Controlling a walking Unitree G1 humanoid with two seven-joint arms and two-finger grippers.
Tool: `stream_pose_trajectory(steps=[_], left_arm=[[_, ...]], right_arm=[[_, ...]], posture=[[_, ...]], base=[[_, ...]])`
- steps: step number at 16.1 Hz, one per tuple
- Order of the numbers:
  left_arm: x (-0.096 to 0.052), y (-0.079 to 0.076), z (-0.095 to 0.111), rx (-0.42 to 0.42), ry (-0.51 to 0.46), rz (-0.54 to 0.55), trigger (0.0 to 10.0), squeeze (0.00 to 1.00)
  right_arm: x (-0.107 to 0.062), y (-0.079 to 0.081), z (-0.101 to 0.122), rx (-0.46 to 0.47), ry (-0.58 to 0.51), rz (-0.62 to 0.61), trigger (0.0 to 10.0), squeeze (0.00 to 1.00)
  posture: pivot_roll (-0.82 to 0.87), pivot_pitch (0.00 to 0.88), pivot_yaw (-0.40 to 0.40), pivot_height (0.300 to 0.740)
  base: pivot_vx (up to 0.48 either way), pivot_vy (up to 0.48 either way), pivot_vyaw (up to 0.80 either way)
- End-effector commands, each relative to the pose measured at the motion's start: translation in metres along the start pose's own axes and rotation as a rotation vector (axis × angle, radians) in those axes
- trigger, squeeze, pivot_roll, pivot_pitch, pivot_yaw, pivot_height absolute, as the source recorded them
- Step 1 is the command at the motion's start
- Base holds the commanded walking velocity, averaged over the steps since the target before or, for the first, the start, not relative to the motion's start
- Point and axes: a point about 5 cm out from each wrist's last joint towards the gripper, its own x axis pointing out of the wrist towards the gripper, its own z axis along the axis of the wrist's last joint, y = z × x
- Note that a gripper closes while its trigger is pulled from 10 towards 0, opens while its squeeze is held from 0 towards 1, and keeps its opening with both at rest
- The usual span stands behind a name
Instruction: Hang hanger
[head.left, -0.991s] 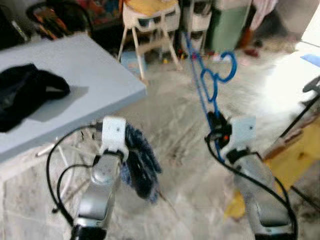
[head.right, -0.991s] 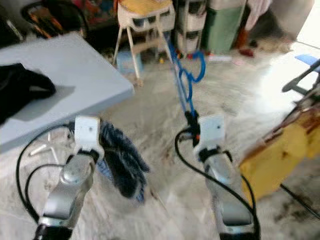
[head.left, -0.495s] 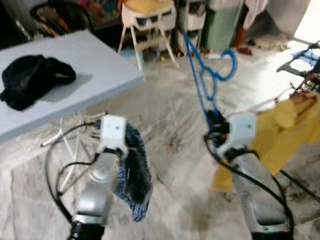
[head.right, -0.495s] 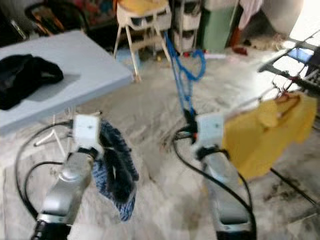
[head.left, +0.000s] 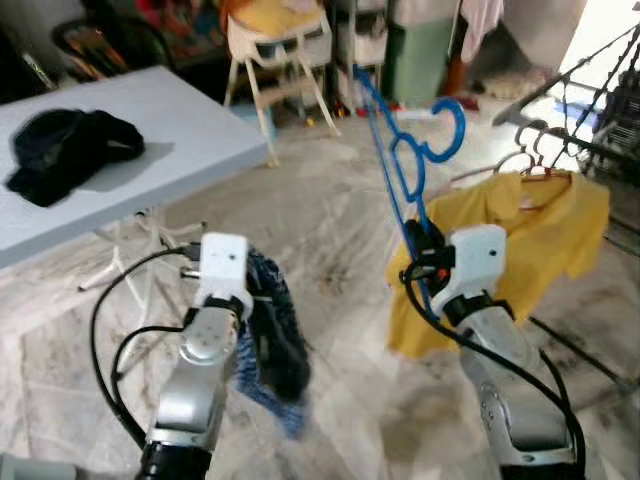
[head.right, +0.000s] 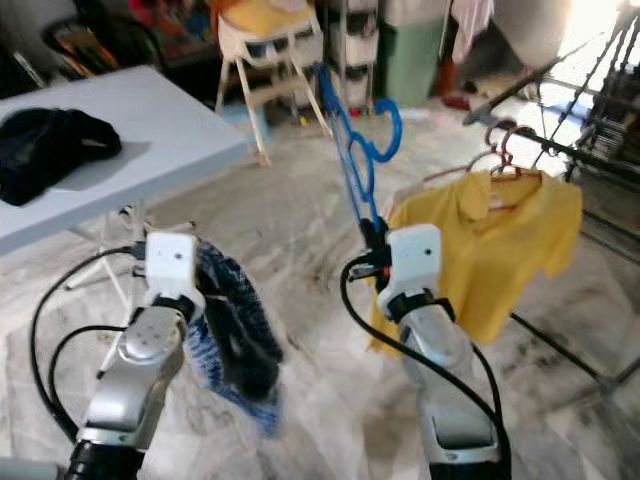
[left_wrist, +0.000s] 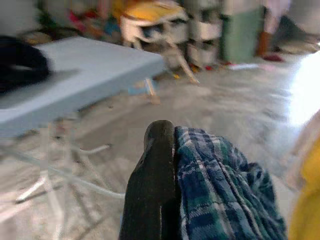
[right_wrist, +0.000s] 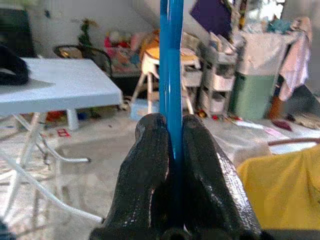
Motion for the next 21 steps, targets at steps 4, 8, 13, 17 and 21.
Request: stream_pose_trajectory(steps=[4,8,13,17,21], left_arm=[[0.017,0.034,0.004,0.135,-0.007,0.122,10.0,0.0],[0.034,0.071,0.015,0.179,-0.011,0.218,10.0,0.0],[0.041,0.081,0.01,0.223,0.036,0.222,10.0,0.0],[0.043,0.081,0.0,0.258,0.059,0.243,10.0,0.0],[0.034,0.06,-0.016,0.006,0.071,0.072,10.0,0.0]], right_arm=[[-0.001,-0.01,0.003,-0.034,0.047,0.062,10.0,0.0],[-0.001,-0.018,0.005,-0.039,0.06,0.178,10.0,0.0],[-0.021,-0.032,0.006,-0.029,0.176,0.404,10.0,0.0],[-0.046,-0.051,-0.002,-0.048,0.346,0.598,10.0,0.0],[-0.059,-0.042,-0.016,-0.011,0.442,0.716,10.0,0.0]], posture=[[-0.13,0.053,0.048,0.74],[-0.13,0.053,0.049,0.74],[-0.14,0.061,0.05,0.74],[-0.15,0.061,0.053,0.74],[-0.13,0.059,0.057,0.74]], base=[[0.0,0.0,0.0],[0.0,0.0,0.0],[0.0,0.0,0.0],[0.0,0.0,0.0],[0.0,0.0,0.0]])
